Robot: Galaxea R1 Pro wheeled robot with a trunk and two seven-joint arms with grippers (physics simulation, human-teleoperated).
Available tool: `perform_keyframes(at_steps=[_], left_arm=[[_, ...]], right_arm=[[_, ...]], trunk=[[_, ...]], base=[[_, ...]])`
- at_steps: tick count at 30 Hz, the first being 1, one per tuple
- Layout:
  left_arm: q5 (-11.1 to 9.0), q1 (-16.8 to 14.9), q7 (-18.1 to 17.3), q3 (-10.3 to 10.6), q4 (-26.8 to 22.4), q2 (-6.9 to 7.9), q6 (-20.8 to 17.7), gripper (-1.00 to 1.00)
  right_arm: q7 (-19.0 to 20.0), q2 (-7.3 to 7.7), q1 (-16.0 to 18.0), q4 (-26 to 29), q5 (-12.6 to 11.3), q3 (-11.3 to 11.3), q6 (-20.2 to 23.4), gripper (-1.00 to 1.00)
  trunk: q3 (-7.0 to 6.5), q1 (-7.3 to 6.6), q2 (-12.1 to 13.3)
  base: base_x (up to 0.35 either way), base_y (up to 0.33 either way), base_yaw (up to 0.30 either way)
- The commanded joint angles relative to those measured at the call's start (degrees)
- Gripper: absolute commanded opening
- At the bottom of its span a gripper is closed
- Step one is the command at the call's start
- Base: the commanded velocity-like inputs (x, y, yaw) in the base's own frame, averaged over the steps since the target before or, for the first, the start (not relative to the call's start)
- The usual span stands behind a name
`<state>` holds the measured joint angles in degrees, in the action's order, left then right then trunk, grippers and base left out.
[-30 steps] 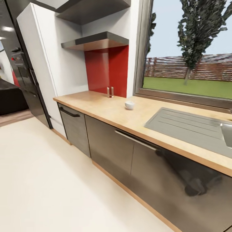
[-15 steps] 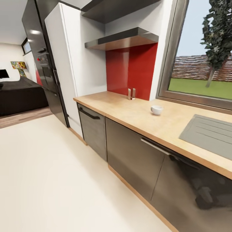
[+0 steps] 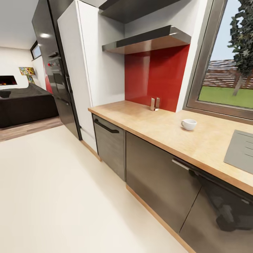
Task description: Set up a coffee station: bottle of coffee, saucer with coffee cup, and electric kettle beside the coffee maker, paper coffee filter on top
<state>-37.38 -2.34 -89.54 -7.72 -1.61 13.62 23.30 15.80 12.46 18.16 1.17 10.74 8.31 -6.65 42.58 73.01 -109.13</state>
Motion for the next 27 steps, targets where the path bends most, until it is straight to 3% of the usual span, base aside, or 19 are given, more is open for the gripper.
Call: perform_keyframes(at_steps=[1,3,10,17,18,23,26,27], left_arm=[[0.3,-0.03,-0.13,-0.45,0.03,0.0,0.43,1.0],[0.29,-0.03,-0.11,-0.45,0.1,0.0,0.43,1.0],[0.24,-0.03,-0.1,-0.51,0.16,0.0,0.43,1.0],[0.21,-0.03,-0.1,-0.7,0.2,0.0,0.43,1.0],[0.2,-0.03,-0.1,-0.74,0.2,0.0,0.41,1.0],[0.2,-0.03,-0.1,-0.76,0.19,0.0,0.42,1.0],[0.2,-0.03,-0.1,-0.77,0.18,0.0,0.42,1.0],[0.2,-0.03,-0.1,-0.78,0.19,0.0,0.42,1.0]], right_arm=[[0.16,-0.04,0.03,0.39,0.5,0.46,-0.23,1.0],[0.67,-1.86,0.15,8.67,0.23,0.33,0.05,1.0],[3.22,-7.05,0.2,23.98,0.11,0.26,2.59,1.0],[9.68,-11.9,0.2,42.73,0.08,0.14,16.2,1.0],[11.29,-13.14,0.21,47.61,0.08,0.09,19.75,1.0],[14.03,-16.36,0.3,57.26,0.08,-0.16,26.64,1.0],[14.75,-18.11,0.49,61.44,0.08,-1.55,29.02,1.0],[15.02,-18.83,0.63,63.72,-0.06,-3.5,29.98,1.0]], trunk=[[0.05,-0.01,-0.02],[0.05,-0.01,-0.02],[0.05,-0.01,-0.02],[0.05,-0.01,-0.02],[0.05,-0.01,-0.02],[0.05,-0.01,-0.02],[0.05,-0.01,-0.02],[0.05,-0.01,-0.02]], base=[[0.008,0.007,0.0],[0.001,0.001,0.0],[0.0,0.0,0.0],[0.0,0.0,0.0],[0.0,0.0,0.0],[0.0,0.0,0.0],[0.0,0.0,0.0],[0.0,0.0,0.0]])
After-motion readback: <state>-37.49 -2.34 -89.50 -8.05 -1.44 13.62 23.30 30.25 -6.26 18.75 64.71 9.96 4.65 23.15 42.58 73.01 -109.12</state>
